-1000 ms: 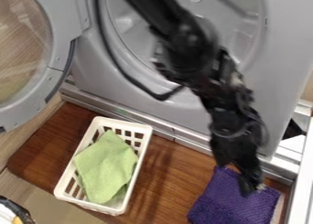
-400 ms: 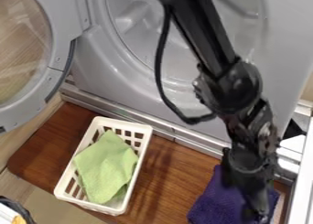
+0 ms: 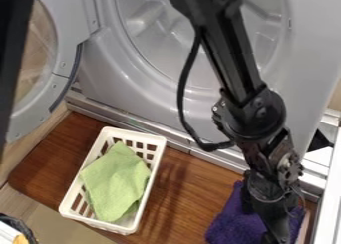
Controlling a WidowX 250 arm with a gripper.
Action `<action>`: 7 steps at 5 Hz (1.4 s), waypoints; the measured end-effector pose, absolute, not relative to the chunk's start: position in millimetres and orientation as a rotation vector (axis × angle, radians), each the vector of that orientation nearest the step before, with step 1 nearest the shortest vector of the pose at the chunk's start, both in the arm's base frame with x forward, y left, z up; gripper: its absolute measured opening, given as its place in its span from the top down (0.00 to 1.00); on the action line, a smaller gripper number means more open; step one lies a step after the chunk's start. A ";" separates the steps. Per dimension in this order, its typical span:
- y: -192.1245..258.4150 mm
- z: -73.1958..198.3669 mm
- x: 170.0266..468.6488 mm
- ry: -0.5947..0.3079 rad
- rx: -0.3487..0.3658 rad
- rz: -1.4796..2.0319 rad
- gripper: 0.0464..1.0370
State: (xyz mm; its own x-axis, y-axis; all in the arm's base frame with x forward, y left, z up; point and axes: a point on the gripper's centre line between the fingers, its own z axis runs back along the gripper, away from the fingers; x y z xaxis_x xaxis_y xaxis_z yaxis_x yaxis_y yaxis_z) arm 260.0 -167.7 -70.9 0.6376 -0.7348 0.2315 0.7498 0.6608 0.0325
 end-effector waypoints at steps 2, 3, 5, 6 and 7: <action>-120.3 -71.9 245.9 -0.223 -0.028 -0.710 0.04; -91.6 -72.0 242.0 -0.199 0.004 -0.626 0.04; -43.3 -74.3 234.0 -0.186 0.046 -0.461 0.04; -34.6 -74.4 231.4 -0.180 0.043 -0.425 0.04; -40.7 -72.1 229.1 -0.153 -0.024 -0.477 0.04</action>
State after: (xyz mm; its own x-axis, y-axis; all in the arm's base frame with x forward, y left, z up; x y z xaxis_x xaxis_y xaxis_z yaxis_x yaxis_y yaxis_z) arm 229.1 -40.7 -72.1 0.8772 -0.4553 0.1525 0.4589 0.8884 0.0126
